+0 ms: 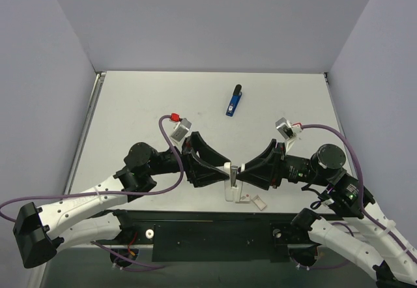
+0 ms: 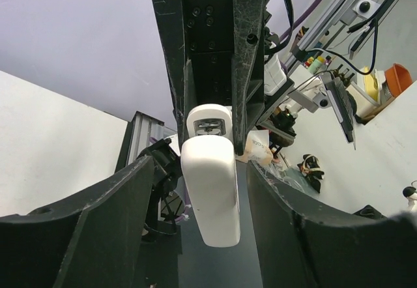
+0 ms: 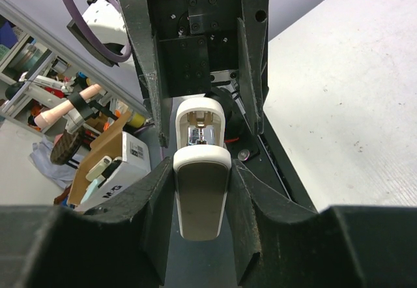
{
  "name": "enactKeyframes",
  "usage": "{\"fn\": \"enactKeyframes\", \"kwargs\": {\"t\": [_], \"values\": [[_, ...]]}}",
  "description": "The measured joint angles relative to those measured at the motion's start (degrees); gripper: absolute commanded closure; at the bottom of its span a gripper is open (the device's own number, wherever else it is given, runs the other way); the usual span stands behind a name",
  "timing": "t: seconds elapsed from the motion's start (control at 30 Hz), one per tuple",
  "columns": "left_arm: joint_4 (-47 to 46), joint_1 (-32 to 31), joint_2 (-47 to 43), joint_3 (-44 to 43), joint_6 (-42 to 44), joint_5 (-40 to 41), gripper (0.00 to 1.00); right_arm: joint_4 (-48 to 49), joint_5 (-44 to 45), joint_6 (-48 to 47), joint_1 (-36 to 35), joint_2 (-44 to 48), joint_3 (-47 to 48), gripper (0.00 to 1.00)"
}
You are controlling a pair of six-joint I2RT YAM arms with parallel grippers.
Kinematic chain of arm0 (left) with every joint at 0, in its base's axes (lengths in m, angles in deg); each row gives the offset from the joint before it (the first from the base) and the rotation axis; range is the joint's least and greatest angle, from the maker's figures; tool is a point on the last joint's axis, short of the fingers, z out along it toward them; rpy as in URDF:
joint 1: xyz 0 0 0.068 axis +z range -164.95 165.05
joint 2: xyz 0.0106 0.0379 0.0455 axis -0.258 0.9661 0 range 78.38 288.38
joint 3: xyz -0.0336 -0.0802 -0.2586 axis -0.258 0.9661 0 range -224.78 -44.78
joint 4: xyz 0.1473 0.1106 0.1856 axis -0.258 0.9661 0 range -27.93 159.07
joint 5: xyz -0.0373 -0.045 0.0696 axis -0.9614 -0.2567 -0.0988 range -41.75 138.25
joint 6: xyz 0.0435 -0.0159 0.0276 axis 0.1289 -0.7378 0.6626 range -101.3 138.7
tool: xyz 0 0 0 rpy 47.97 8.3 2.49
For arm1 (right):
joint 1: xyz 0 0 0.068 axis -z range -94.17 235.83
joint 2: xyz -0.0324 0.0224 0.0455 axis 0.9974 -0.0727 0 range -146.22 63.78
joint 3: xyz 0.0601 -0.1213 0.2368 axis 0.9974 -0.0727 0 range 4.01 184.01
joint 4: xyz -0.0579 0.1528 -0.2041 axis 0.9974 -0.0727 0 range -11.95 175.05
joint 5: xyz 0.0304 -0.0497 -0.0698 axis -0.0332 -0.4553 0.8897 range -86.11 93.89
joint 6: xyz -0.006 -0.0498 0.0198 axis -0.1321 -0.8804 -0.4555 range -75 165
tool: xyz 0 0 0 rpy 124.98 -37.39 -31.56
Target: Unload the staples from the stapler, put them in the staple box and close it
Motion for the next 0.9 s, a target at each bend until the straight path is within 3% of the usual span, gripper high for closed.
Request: {"fn": "enactKeyframes", "kwargs": {"t": [0.33, 0.47, 0.5, 0.57, 0.73, 0.9], "values": [[-1.0, 0.0, 0.7, 0.0, -1.1, -0.4, 0.53, -0.2, 0.5, -1.7, -0.9, 0.0, 0.1, 1.0], [-2.0, 0.0, 1.1, 0.0, -2.0, -1.1, 0.74, -0.2, 1.2, -2.6, -1.3, 0.0, 0.0, 1.0], [-2.1, 0.0, 1.2, 0.0, -2.3, -1.2, 1.0, -0.3, 1.5, -3.2, -1.4, 0.1, 0.0, 1.0], [-2.3, 0.0, 1.4, 0.0, -2.8, -1.4, 1.0, -0.4, 1.8, -3.8, -1.5, 0.1, 0.0, 1.0], [-1.6, 0.0, 1.6, -0.1, -2.3, -1.5, 1.0, -1.9, 2.5, -5.0, -1.9, 0.7, 0.0, 0.83], [1.6, -0.4, 1.6, -0.5, -0.1, -1.3, 1.0, -5.0, 3.4, -6.8, -2.2, 1.3, 0.0, 0.51]]}}
